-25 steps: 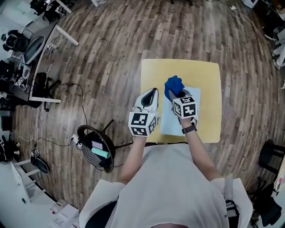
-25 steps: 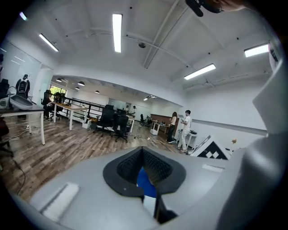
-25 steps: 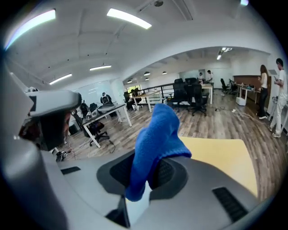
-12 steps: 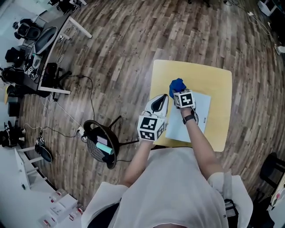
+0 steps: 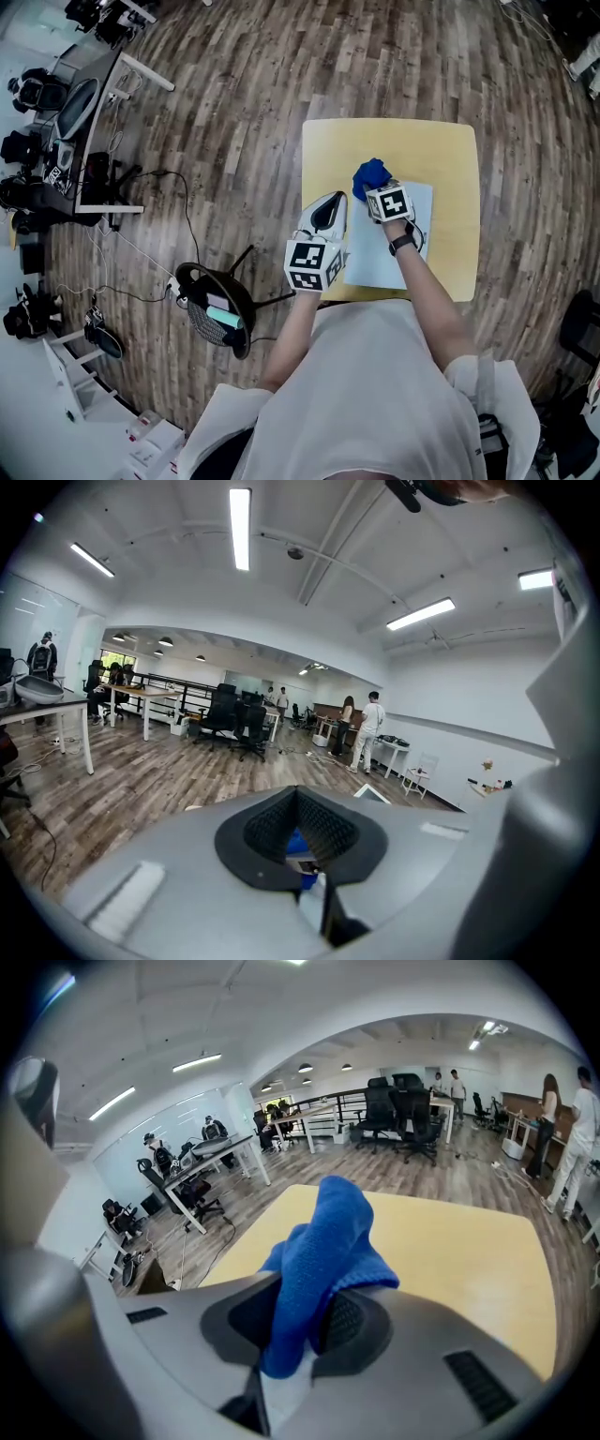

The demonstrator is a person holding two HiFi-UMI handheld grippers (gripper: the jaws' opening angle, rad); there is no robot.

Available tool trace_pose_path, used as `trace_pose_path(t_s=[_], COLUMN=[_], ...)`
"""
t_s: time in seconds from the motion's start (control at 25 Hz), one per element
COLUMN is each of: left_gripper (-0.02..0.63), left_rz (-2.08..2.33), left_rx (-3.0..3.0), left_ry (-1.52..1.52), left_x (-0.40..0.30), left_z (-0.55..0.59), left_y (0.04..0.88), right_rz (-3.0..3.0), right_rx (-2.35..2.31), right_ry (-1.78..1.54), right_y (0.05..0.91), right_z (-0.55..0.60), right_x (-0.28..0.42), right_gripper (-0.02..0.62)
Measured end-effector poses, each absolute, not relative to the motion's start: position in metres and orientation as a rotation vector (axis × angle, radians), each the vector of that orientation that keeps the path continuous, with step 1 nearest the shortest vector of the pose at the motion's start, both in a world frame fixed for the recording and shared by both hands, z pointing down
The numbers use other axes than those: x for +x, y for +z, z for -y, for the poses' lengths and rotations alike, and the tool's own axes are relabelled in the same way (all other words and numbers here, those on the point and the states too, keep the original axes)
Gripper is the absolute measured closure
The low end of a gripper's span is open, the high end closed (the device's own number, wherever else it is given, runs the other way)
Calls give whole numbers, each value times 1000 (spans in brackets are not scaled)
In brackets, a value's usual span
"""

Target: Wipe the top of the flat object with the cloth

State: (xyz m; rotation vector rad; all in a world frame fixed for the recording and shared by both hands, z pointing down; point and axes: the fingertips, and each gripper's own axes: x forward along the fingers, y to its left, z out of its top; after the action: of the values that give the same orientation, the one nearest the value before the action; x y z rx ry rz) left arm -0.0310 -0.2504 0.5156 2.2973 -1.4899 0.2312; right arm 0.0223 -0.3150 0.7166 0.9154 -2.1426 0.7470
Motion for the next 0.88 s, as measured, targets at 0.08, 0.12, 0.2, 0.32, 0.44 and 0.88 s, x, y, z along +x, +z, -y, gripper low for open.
trace_pose_path(t_s=[0.08,0.12,0.2,0.32,0.44,0.88], left_gripper=[598,598,598,598,598,598], left_rz=[1472,1464,1449,1421,1396,1382], left_rx=[2307,2311,2318,2332,2350,2353], left_ry=[238,241,245,247,246,264], left_x=[-24,-21,-15,-4,6,5], left_z=[251,252,254,258,260,261], left_y=[518,520,522,524,524,525], right_rz=[2130,2120,2101,2056,2012,2006], right_rx=[943,961,998,1067,1142,1259], right_ry=[751,758,769,779,803,847], right_y=[717,718,719,721,724,702], right_z=[314,313,312,308,305,306], right_x=[39,49,69,108,148,179], right_gripper=[518,518,518,517,517,517])
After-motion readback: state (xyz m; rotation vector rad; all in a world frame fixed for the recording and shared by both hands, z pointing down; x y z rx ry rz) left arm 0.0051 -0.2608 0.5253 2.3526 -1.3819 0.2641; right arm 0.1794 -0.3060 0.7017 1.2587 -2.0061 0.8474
